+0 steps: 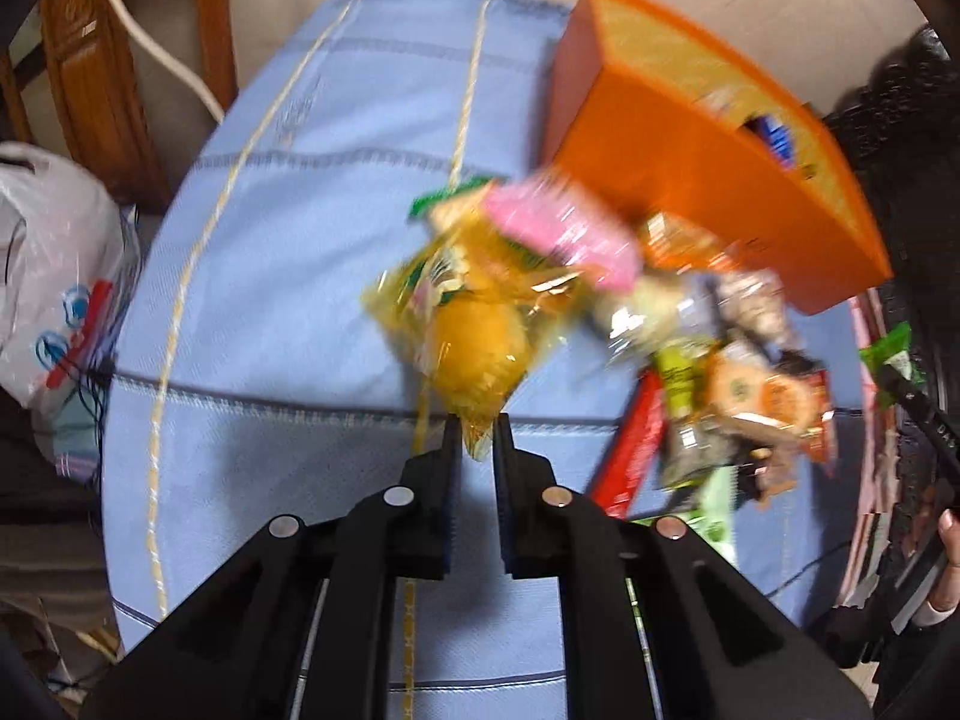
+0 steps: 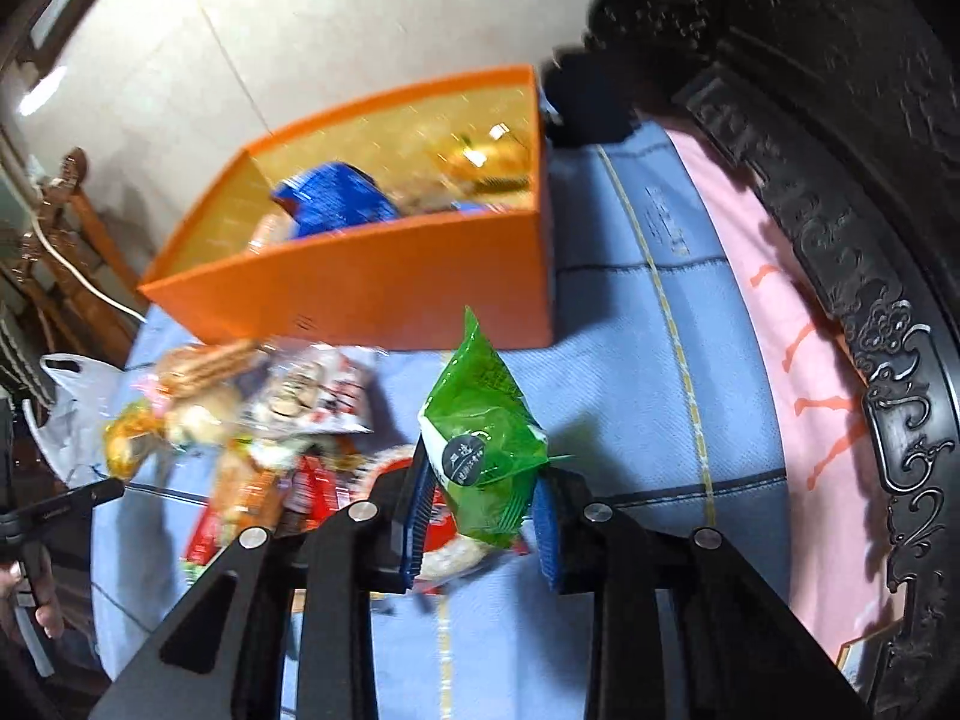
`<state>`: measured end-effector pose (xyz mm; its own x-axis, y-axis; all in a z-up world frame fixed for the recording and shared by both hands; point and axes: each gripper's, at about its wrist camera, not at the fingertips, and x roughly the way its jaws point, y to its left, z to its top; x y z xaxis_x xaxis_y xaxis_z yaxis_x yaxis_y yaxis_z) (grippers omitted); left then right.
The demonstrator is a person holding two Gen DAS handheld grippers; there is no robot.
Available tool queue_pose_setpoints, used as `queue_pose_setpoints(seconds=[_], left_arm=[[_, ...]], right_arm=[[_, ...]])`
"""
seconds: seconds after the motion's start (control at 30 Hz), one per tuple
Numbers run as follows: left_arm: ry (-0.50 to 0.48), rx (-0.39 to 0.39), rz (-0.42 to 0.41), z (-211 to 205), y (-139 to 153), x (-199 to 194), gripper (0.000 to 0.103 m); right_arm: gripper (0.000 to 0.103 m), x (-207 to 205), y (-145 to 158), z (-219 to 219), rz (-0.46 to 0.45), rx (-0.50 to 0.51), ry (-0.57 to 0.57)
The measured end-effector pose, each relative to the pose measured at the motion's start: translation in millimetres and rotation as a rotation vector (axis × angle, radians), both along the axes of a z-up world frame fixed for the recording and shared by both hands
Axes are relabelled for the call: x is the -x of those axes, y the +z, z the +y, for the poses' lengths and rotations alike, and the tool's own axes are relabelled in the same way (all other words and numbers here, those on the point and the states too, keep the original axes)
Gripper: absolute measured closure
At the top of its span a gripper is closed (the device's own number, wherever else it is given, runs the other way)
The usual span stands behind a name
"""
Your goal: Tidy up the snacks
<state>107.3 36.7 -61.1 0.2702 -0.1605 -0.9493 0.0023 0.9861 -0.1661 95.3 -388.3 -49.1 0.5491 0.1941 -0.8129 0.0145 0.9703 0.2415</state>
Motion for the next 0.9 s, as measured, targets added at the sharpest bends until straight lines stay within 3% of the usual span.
queue_pose_setpoints(seconds=[0.17,0.43,0.6,0.77,0.9], left_arm=[[-0.046,0.023,-0.064,-8.9,32.4,-10.6,0.094],[-0.047,0.044,-0.036,-11.2,28.1,-10.3,0.094],[-0.067,0.05,-0.076,-9.7,45.9,-8.4,0.094],[-0.076,0.029,-0.011,-7.0,25.6,-2.2,0.094],[-0.108,0.019,-0.011,-8.6,22.4,4.1,0.093]], right_arm=[[0.074,-9.6,25.1,7.8,-0.053,-0.028,0.034],[0.074,-19.8,37.6,15.8,-0.079,-0.074,0.067],[0.074,-25.1,37.1,22.4,-0.072,-0.085,0.088],[0.074,-22.7,28.1,28.8,-0.048,-0.105,0.104],[0.074,-19.6,26.5,30.8,-0.042,-0.12,0.111]])
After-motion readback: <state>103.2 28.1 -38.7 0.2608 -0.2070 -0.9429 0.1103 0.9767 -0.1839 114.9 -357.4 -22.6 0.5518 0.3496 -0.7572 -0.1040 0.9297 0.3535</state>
